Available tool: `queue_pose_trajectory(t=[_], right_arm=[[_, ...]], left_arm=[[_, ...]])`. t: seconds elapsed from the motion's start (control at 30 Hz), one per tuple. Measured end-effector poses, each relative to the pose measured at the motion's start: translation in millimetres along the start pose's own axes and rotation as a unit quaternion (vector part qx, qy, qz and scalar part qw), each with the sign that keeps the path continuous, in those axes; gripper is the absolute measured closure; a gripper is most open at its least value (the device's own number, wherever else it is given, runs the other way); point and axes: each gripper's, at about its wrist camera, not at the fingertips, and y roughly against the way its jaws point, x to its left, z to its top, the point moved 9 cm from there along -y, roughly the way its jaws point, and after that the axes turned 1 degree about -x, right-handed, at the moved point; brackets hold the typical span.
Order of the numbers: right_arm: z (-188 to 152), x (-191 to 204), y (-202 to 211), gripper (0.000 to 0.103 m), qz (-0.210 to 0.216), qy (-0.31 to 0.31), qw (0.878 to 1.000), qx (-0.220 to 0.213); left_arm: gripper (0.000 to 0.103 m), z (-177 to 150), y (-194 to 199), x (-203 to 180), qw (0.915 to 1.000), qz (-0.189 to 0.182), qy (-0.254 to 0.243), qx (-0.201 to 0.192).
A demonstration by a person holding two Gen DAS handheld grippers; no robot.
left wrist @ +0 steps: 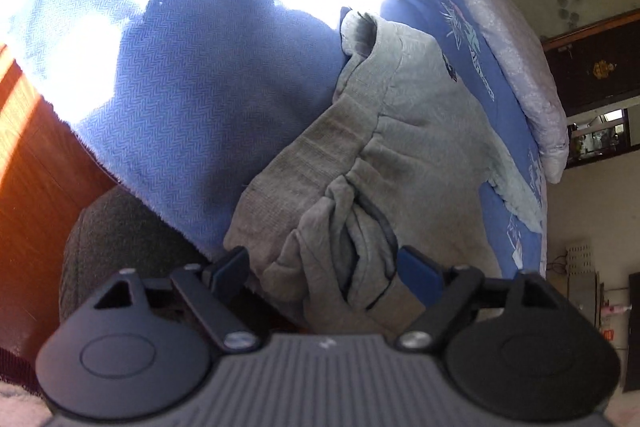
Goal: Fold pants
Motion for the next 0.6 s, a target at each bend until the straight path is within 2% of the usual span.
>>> queue_pose_trajectory(t=[0.03,0.1,0.17,0.23,0.3,0.33,0.37,0.4,0.43,0.47,0.53,0.6], right_arm=[[2.7,-6.0,-4.9,0.052,-0.001,-0.014,1.000,-0.005],[9.3,-10.8,-15.4,0.053,-0.001,-0.017,1.000,-0.013],[17.3,-6.6,-34.5,0.053,0.004,-0.001,1.000,-0.009],[17.3,2.3,-52.8,0.053,0.014,0.016,1.000,0.010],[7.9,9.9,-66.1,0.054,0.015,0.031,0.998,0.049],[0.9,12.4,-73.7,0.059,0.006,0.042,0.997,0.062],[-2.0,18.7,-72.6,0.064,-0.011,0.071,0.996,0.054],[-3.8,26.5,-69.2,0.093,-0.012,0.097,0.994,0.050],[-2.1,31.5,-62.7,0.093,-0.005,0.093,0.995,0.038],[3.9,34.2,-51.1,0.093,-0.002,0.083,0.997,0.008],[25.3,31.0,-19.6,0.093,-0.004,0.059,0.995,-0.086],[38.4,16.0,-2.1,0.093,-0.023,0.019,0.990,-0.138]], left_arm=[[0.044,-0.4,-3.4,-0.5,1.0000,0.007,0.000,0.003],[0.074,-1.6,-7.9,-0.5,0.9998,0.016,0.001,0.007],[0.087,-2.3,-8.3,0.8,0.9997,0.025,0.001,0.005],[0.092,-2.1,-5.6,1.4,0.9996,0.027,0.002,-0.005],[0.094,-2.3,-0.9,4.4,0.9995,0.029,0.005,-0.014],[0.094,-2.8,1.1,5.9,0.9993,0.031,0.007,-0.018],[0.094,-3.5,3.8,7.7,0.9991,0.034,0.009,-0.021],[0.094,-4.3,5.7,9.0,0.9989,0.037,0.012,-0.025],[0.094,-5.4,8.1,10.8,0.9987,0.040,0.014,-0.027],[0.094,-5.6,11.1,12.4,0.9985,0.043,0.017,-0.030],[0.094,-5.4,16.3,14.3,0.9982,0.045,0.019,-0.036],[0.094,-5.0,19.1,15.4,0.9984,0.038,0.021,-0.037]])
